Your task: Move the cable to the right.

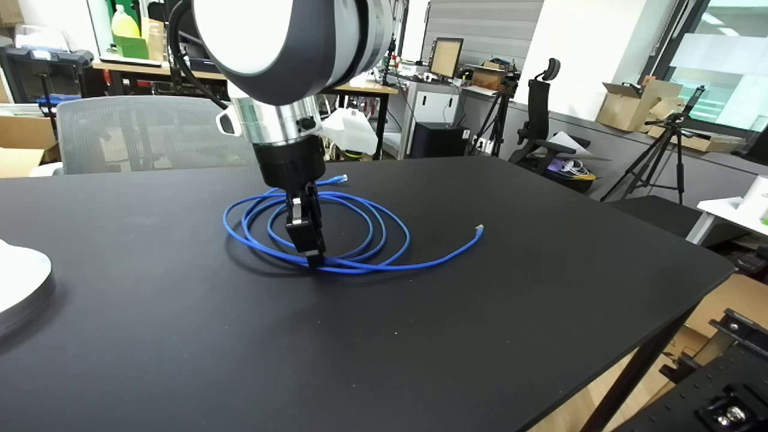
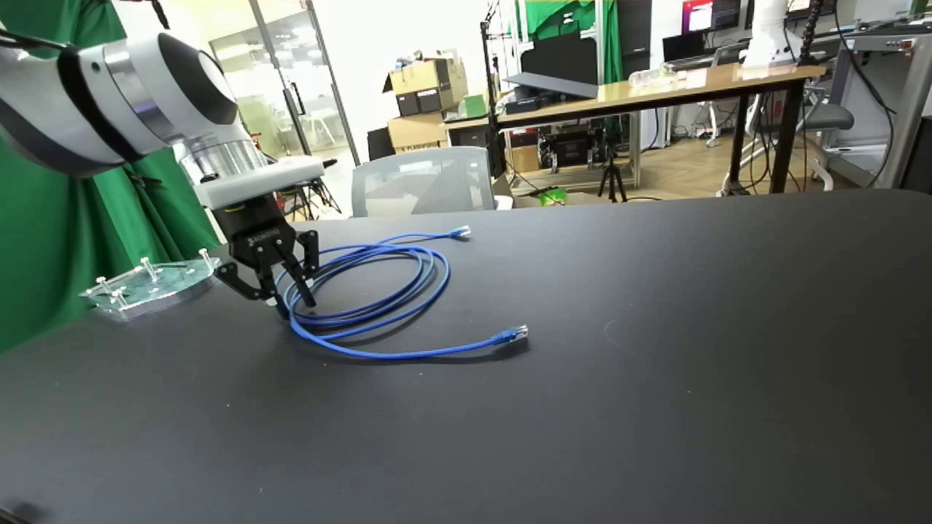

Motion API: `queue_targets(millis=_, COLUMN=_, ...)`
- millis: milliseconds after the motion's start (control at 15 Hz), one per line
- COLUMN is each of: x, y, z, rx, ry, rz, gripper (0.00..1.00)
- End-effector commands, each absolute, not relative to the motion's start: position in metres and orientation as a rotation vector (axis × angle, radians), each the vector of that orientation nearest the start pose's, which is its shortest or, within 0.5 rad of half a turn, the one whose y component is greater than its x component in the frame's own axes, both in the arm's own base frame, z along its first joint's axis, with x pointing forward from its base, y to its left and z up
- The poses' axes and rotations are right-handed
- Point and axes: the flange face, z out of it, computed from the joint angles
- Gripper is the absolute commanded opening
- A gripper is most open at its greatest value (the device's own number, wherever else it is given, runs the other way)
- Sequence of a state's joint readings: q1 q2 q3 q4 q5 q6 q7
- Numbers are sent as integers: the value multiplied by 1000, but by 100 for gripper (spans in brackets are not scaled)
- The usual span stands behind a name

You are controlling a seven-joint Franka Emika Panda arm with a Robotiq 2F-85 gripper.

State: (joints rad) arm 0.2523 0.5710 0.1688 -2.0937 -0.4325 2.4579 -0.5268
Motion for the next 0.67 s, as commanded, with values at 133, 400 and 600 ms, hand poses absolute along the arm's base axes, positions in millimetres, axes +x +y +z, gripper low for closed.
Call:
queue_targets(millis=133, x=506, y=233, z=144, rx=-2603, ry=-1959, rz=261, gripper=0)
queue_targets(millis=400, x=505, y=234, z=155, rx=-2552, ry=-1976, rz=236, gripper=3)
queue_targets(millis=600, x=501, y=234, z=175, rx=-2444, ry=-2001, rz=178, gripper=3)
